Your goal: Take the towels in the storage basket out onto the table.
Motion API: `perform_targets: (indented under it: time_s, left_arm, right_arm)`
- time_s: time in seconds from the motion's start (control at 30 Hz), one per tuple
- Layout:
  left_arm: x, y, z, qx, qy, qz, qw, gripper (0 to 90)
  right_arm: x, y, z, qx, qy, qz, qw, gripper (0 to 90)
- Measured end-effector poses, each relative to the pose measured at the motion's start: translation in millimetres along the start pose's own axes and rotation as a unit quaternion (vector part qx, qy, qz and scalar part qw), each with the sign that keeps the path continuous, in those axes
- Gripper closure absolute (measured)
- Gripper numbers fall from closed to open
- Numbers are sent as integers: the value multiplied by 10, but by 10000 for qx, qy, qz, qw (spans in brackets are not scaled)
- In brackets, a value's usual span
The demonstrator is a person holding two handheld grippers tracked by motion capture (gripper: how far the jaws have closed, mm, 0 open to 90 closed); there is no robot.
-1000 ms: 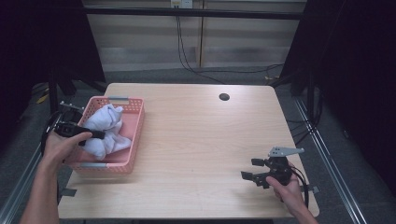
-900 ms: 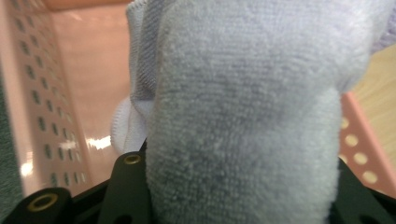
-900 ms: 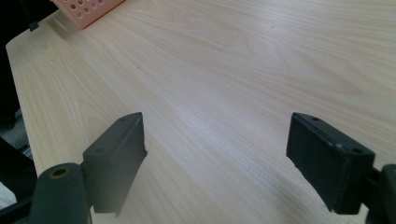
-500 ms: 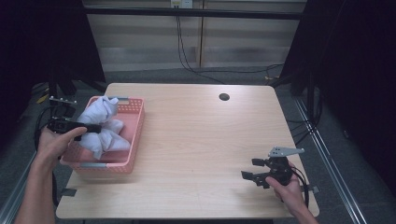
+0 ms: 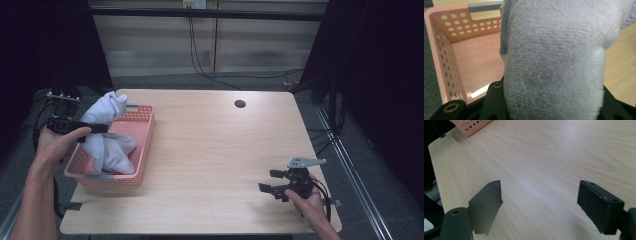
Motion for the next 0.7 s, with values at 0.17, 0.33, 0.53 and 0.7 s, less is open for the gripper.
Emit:
perform_targets:
  time_s: [0.17, 0.33, 0.53, 0.7]
  left_arm:
    - [-38, -23, 84, -44, -102, -28, 9999, 566]
    - [-91, -67, 179, 31, -150, -74, 9999, 566]
    - [-171, -148, 276, 128, -278, -144, 9994, 565]
    - [-259, -172, 342, 122, -386, -155, 9991, 564]
  right_arm:
    - [1, 9, 0, 6, 4, 11, 10000, 193]
    - [-8, 6, 3, -7, -17, 1, 10000, 193]
    - [-6, 19, 1, -8, -2, 32, 10000, 193]
    - [3, 20, 2, 1, -3, 43, 10000, 193]
Point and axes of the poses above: each handheld gripper's, and its own axes: x roughly forward along the jaws, z roughly out of its top, y roughly to its left, the point moved 6 cm from there along x, roughly forward along the jaws, and after that the axes turned 9 degrees about z, right-handed, at the moved point
